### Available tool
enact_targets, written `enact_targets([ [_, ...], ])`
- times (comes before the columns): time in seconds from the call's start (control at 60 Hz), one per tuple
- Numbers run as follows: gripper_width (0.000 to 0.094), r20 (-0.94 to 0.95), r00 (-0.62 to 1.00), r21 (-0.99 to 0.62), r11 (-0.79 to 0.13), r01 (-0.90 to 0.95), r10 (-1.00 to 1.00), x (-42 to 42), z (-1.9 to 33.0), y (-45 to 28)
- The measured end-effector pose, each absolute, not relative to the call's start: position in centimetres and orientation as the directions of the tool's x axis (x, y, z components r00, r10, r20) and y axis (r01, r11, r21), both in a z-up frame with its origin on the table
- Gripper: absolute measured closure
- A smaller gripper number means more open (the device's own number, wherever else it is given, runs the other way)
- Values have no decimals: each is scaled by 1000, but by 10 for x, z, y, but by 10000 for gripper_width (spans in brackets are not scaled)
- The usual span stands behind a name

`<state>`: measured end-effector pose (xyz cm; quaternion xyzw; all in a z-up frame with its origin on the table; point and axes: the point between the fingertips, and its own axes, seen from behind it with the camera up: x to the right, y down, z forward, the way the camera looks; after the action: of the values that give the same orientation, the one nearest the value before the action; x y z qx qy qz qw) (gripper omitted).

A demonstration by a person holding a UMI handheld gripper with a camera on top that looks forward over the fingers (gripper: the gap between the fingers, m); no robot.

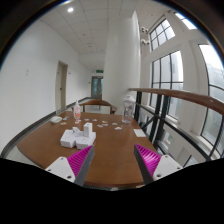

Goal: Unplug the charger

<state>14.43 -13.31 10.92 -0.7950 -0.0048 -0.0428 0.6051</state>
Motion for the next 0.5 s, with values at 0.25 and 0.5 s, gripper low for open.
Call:
enact_targets([
  [0.25, 109, 59, 996, -951, -298, 77, 70, 81, 91, -49],
  [0.5, 142, 23, 996, -913, -404, 54, 82, 47, 52, 53],
])
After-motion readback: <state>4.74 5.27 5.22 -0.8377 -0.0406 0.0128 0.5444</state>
